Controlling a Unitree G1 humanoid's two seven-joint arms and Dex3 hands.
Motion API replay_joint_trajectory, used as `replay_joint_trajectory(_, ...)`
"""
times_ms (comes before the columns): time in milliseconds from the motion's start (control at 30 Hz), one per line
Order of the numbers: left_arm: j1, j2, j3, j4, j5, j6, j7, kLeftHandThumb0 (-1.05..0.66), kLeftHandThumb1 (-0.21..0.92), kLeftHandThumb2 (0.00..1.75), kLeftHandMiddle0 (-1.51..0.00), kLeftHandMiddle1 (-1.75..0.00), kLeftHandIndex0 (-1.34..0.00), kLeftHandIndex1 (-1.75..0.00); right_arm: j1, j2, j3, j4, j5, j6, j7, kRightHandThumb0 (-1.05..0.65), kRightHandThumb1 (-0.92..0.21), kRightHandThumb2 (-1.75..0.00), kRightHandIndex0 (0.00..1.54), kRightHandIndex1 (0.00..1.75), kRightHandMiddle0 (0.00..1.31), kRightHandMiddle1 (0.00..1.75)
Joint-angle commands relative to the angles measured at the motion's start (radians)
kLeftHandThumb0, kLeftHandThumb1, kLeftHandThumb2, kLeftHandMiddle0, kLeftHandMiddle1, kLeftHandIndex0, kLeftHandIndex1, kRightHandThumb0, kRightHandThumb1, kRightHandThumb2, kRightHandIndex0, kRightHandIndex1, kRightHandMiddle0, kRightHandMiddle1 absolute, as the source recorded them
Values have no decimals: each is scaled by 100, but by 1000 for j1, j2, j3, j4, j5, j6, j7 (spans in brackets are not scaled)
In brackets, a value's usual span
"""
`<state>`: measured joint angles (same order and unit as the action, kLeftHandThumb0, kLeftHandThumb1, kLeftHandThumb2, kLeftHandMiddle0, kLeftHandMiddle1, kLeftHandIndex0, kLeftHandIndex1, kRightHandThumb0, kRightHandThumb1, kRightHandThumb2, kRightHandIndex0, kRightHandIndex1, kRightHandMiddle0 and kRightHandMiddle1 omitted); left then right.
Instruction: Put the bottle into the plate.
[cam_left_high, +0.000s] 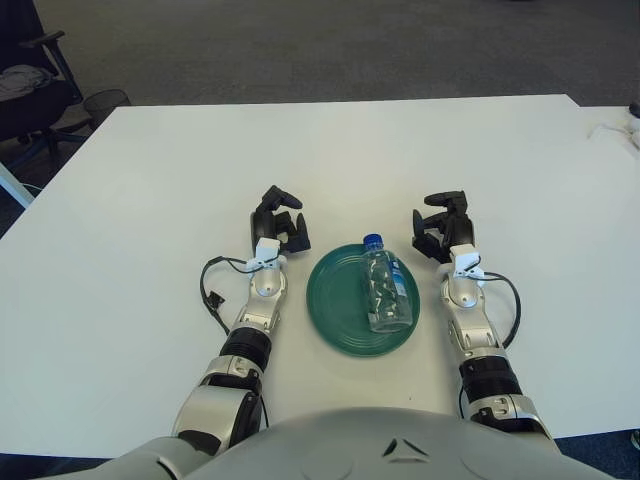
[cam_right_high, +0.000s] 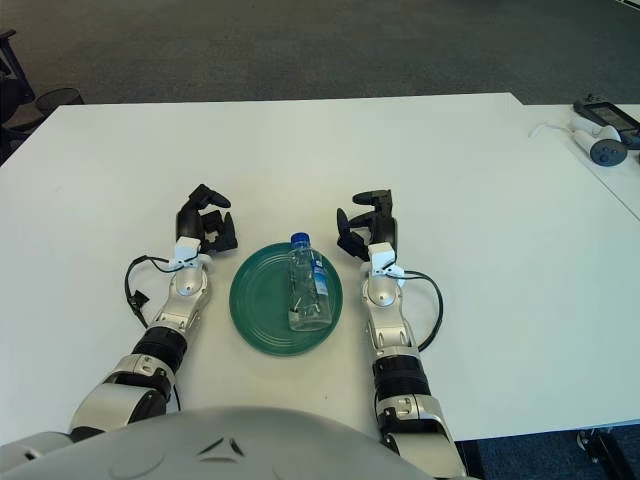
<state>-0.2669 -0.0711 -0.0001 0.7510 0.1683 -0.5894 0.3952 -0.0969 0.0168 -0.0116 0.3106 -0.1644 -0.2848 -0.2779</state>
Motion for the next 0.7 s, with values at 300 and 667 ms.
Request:
replay_joint_trajectory(300,63,13,1,27,-3,-5,-15,-57,9,159,-133,-175,-80,-175,29,-3,3,5,13,-32,31,12,-61,-95,39,171,14,175)
replay_joint_trajectory(667,72,15,0,-2,10,11,-13,-57,10,159,-133,-175,-79,-175,32,0,-3,32,28,-55,45,0,-67,-88,34,169,19,175)
